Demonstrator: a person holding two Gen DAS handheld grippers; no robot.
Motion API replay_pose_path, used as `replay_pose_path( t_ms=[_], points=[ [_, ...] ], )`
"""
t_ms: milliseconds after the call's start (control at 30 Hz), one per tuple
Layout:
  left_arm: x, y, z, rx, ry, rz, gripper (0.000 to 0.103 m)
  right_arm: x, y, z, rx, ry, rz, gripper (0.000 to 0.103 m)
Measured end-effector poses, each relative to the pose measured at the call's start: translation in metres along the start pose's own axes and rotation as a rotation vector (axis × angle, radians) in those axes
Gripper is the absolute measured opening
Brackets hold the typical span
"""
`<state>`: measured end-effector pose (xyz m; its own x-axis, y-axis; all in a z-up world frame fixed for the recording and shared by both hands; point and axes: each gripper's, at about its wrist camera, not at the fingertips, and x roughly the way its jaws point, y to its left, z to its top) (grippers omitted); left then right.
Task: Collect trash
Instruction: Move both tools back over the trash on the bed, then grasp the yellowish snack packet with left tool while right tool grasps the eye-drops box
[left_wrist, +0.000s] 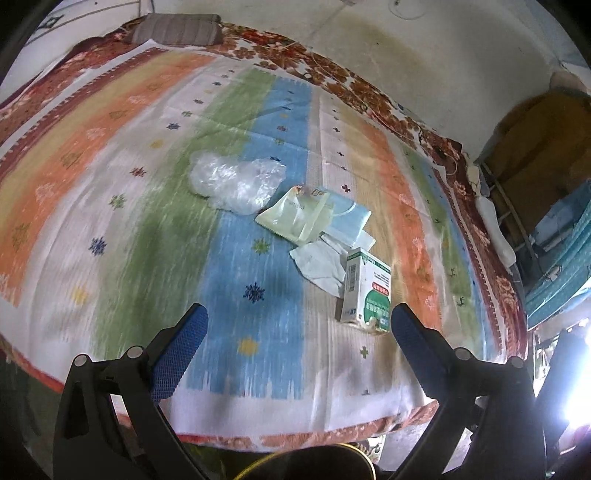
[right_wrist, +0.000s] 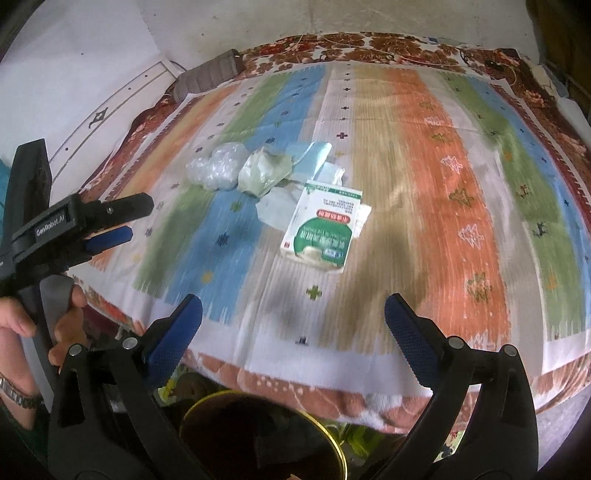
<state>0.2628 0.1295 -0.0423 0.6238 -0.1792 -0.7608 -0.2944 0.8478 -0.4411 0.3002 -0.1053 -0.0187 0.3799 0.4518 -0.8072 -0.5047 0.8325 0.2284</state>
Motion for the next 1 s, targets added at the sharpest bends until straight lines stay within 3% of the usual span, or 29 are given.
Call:
replay_pose_path(
  t_ms=[367,667,1000],
  points=[
    [0.04,0.008,0.022,0.038,0.039,-0.022,0.097,0.04,0.001,0.023,0.027,0.02,-0.031,0.094],
    [0.063,0.016,0.04,0.015,0.052,-0.07,0.097,0.085,-0.002,0.036,-0.002,0.051,-0.073,0.094],
    [0.099,0.03,0.057,-0.02,0.102,-0.119,0.096,0.115,-0.008,0.05,0.016,0.067,-0.06,0.094]
  ],
)
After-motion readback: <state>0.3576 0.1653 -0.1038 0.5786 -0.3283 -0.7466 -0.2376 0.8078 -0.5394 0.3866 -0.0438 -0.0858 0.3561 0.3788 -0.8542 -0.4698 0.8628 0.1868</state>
